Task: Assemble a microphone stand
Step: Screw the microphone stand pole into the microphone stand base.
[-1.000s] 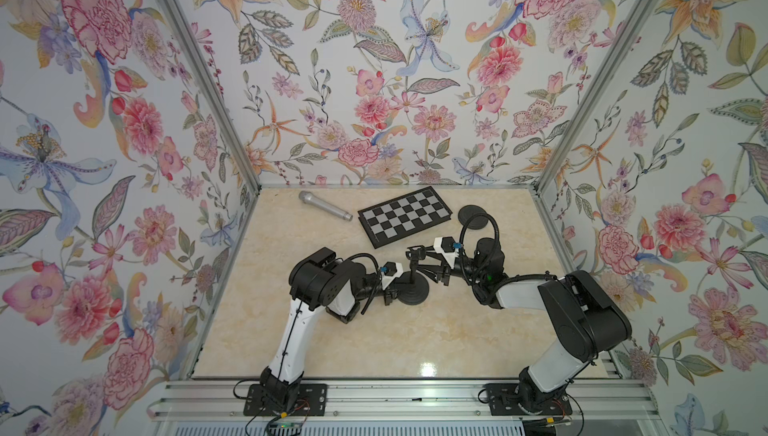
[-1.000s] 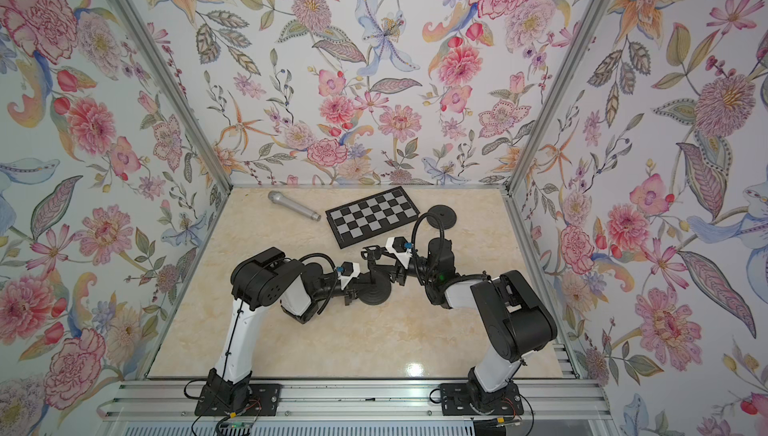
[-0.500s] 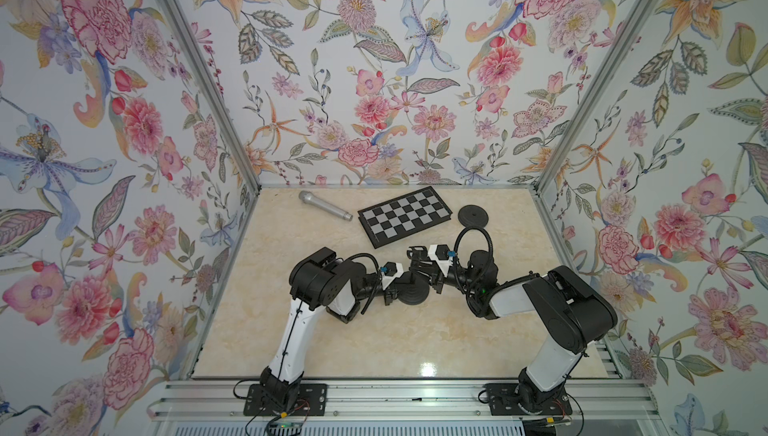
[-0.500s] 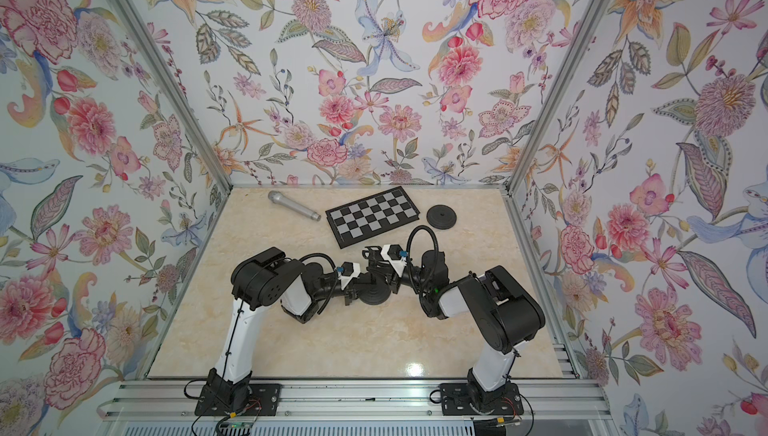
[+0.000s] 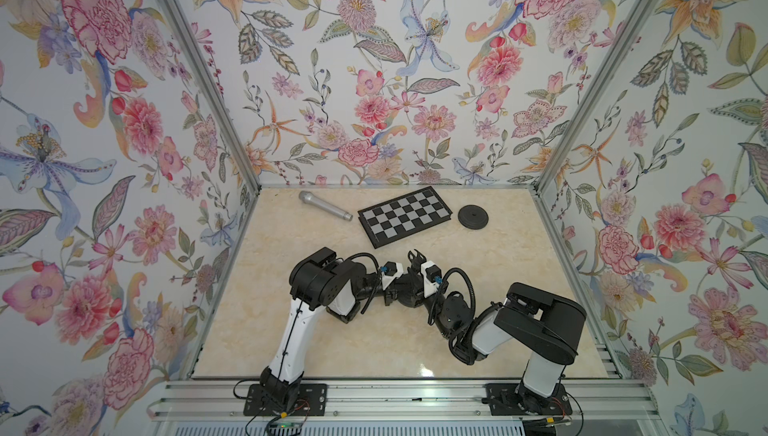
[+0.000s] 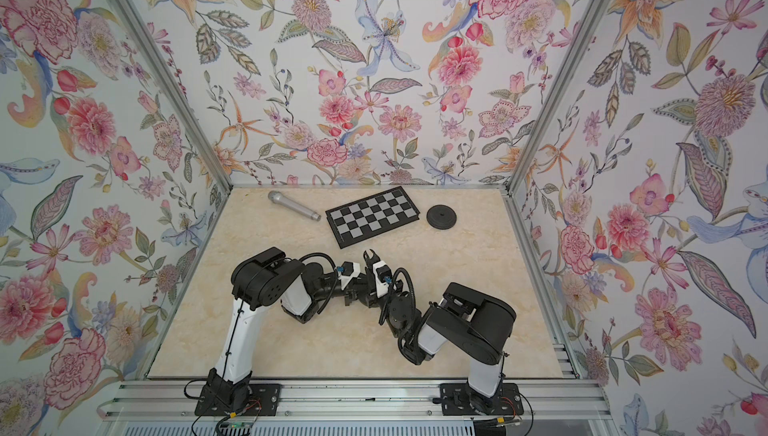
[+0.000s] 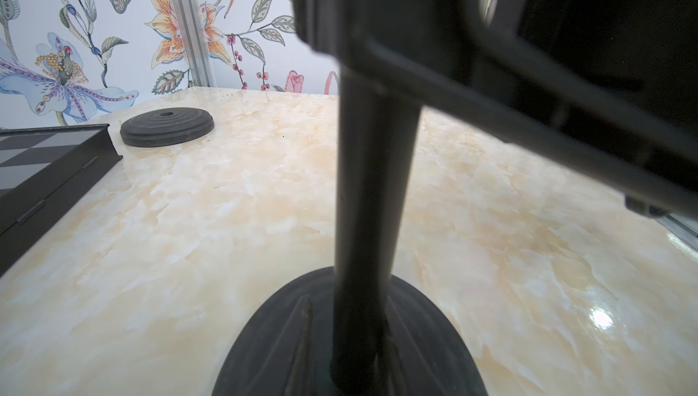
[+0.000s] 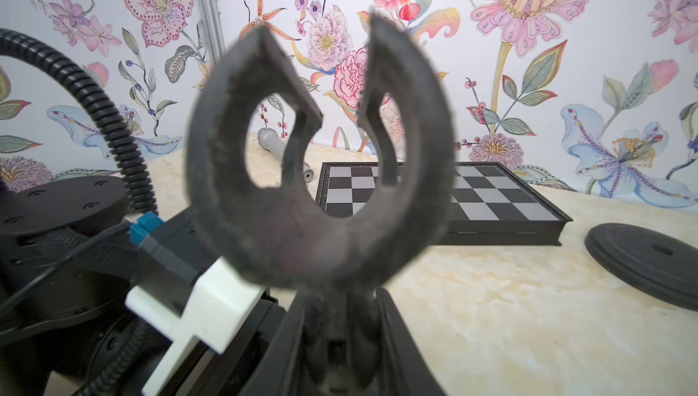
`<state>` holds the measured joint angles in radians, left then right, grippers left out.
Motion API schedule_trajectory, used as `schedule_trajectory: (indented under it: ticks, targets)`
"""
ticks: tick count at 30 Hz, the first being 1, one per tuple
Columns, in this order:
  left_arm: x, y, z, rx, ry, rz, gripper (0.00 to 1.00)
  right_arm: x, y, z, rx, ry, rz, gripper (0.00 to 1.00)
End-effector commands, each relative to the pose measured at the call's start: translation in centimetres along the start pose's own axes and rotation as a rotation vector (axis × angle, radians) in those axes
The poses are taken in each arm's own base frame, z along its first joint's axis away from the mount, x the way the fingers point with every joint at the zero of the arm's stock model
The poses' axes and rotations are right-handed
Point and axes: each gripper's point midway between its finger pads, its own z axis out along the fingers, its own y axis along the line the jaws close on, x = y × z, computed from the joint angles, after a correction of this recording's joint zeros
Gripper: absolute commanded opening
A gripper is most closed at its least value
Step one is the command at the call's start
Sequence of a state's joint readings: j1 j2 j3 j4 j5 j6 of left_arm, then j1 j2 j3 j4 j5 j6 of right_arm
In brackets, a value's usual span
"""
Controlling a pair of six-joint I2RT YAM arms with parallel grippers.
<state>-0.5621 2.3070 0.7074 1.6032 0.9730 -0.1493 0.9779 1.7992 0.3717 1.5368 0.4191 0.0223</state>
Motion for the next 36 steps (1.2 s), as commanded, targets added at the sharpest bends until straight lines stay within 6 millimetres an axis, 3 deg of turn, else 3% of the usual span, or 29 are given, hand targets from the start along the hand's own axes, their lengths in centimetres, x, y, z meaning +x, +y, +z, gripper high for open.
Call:
schedule_trajectory:
  ticks: [1, 5, 9, 10, 17, 18, 24, 27, 30, 33, 36]
  targets:
    - [-0.7, -1.0, -0.2, -0.009, -0.09, 0.103, 0.3, 1.3, 3.3, -1.4, -0.3, 0.063, 0.01, 0.47]
    - [-0.6, -1.5, -0.1, 0.013, -0.089, 0.107, 0.29, 0.5, 2.9, -2.4, -0.488, 0.046, -0.034, 0.59]
    - [-0.7, -1.4, -0.2, 0.01, -0.089, 0.112, 0.3, 0.0, 2.3, -2.9, -0.631, 0.029, -0.084, 0.6]
    - [-0.5, -1.5, -0.2, 0.015, -0.086, 0.107, 0.3, -0.5, 1.2, -2.4, -0.643, 0.02, -0.081, 0.6]
    - [-0.7, -1.6, -0.1, 0.022, -0.09, 0.115, 0.3, -2.2, -0.5, -0.2, -0.757, 0.006, -0.1, 0.59]
    - [-0.5, -1.6, -0.1, 0.024, -0.088, 0.113, 0.3, -2.4, -0.7, 0.2, -0.772, 0.008, -0.106, 0.57]
    - [-0.7, -1.4, -0.1, 0.022, -0.092, 0.115, 0.3, -2.1, -1.2, 1.5, -0.785, 0.018, -0.111, 0.24]
    - [-0.7, -1.6, 0.0, 0.024, -0.091, 0.118, 0.3, -2.2, -1.8, 1.3, -0.715, -0.014, -0.085, 0.08]
    - [-0.8, -1.2, -0.2, 0.004, -0.092, 0.115, 0.3, -1.9, -3.3, 1.2, -0.523, -0.024, -0.068, 0.0]
    - [-0.3, -0.9, -0.2, -0.015, -0.085, 0.089, 0.3, -0.2, -5.5, 1.3, -0.158, 0.03, -0.046, 0.0]
    - [-0.6, -0.6, -0.1, -0.036, -0.088, 0.093, 0.3, 1.8, -4.8, 0.3, 0.144, 0.092, -0.059, 0.0]
